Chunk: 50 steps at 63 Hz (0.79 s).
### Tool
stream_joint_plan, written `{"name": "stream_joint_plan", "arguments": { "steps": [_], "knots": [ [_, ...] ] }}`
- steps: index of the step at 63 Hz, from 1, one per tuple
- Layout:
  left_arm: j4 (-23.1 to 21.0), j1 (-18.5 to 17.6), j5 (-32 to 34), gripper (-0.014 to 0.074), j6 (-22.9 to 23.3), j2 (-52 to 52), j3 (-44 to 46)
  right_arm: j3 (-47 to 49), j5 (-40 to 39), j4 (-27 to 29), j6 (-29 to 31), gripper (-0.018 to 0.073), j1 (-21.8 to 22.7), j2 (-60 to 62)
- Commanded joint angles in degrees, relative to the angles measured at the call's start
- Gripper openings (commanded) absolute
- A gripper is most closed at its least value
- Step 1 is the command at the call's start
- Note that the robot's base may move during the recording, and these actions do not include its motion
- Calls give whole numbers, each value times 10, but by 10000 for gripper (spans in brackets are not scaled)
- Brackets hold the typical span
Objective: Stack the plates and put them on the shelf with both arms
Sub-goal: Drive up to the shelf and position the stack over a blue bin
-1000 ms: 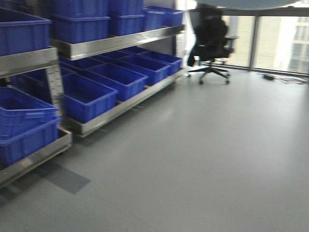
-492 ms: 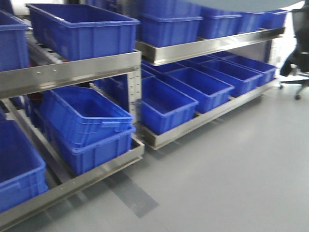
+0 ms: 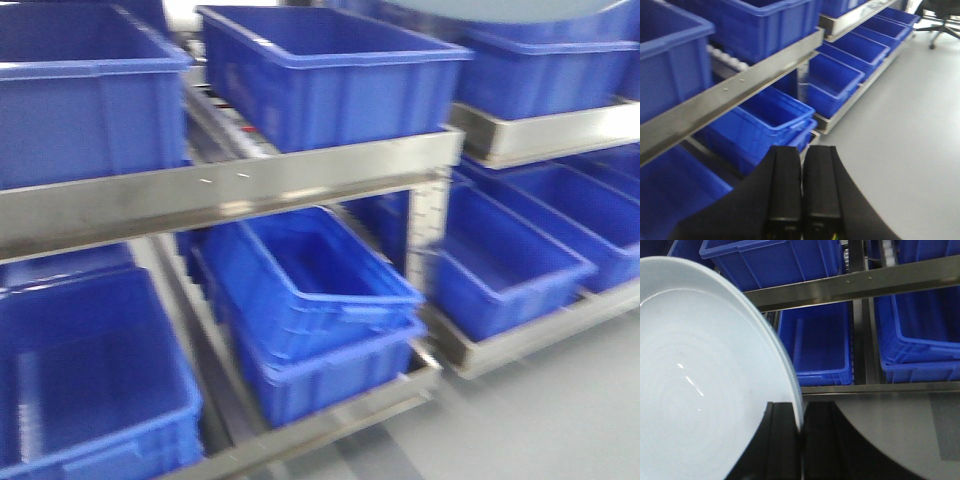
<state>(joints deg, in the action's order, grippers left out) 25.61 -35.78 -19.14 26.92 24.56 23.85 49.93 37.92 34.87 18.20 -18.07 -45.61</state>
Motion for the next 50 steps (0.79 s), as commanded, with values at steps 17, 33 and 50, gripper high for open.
{"name": "stream_joint_plan", "arguments": {
  "steps": [17,33,50],
  "knots": [
    [6,-4,45,84,4,2,16,22,-44,21,2,57,-1,3],
    [6,-4,45,84,4,2,16,22,-44,21,2,57,-1,3],
    [6,-4,45,84,4,2,16,22,-44,21,2,57,-1,2]
  ]
}}
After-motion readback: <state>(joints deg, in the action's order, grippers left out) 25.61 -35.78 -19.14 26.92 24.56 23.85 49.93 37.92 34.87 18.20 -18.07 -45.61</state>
